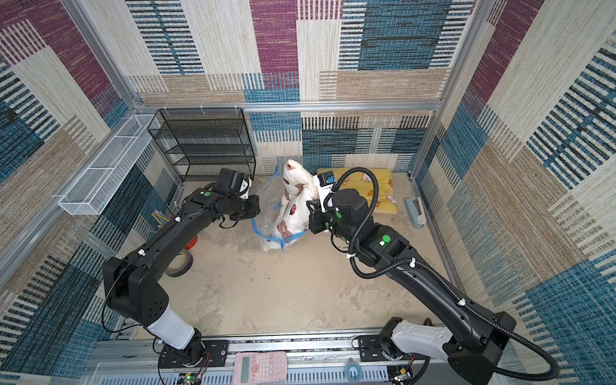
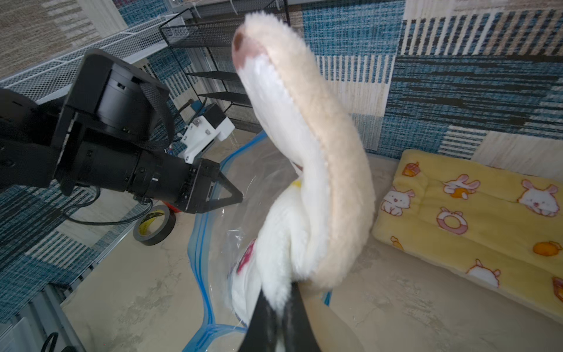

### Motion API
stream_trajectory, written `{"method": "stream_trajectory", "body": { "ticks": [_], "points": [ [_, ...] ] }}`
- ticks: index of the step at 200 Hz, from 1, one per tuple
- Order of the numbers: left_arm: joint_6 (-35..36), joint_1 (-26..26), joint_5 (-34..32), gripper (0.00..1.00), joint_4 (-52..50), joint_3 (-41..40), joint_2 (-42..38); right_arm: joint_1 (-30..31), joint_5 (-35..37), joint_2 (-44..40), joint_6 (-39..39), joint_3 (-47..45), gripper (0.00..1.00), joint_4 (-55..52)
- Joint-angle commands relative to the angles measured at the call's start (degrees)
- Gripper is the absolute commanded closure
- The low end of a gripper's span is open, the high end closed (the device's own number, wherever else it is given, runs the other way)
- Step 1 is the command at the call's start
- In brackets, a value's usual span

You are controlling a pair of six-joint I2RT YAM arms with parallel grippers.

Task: Take the blanket out of the vacuum bag
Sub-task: Take out the blanket from the vacuum bag.

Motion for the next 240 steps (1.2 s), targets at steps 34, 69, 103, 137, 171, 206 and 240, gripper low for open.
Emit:
{"method": "stream_trajectory", "body": {
  "ticks": [34,69,103,137,171,206,240],
  "points": [
    [1.5,-0.4,-13.9,1.00,-0.3,-1.3,-4.4,0.1,-3.9,3.0,-0.7,-1.0,1.00,6.6],
    [1.2,-0.5,-22.4,1.00,-0.7,-2.0,-6.0,0.1,-3.4,5.9,0.3,-2.2,1.00,9.9],
    [0.4,-0.5,-27.9,1.00,-2.7,-1.2,-4.2,0.1,-3.4,10.3,0.7,-2.6,1.00,13.8],
    [0.6,-0.4,-31.9,1.00,-3.6,-0.7,-2.0,0.1,-3.3,13.9,1.7,-3.4,1.00,17.9],
    [0.9,0.2,-30.2,1.00,-4.5,0.1,1.5,0.1,-4.8,17.8,4.2,-3.9,1.00,19.5],
    [2.6,0.2,-23.8,1.00,-2.7,-0.1,3.6,0.0,-2.1,19.4,6.8,-7.4,1.00,21.9],
    [7.4,0.1,-16.8,1.00,0.4,0.1,5.7,0.0,3.0,19.4,12.2,-12.8,1.00,25.5]
  ]
}}
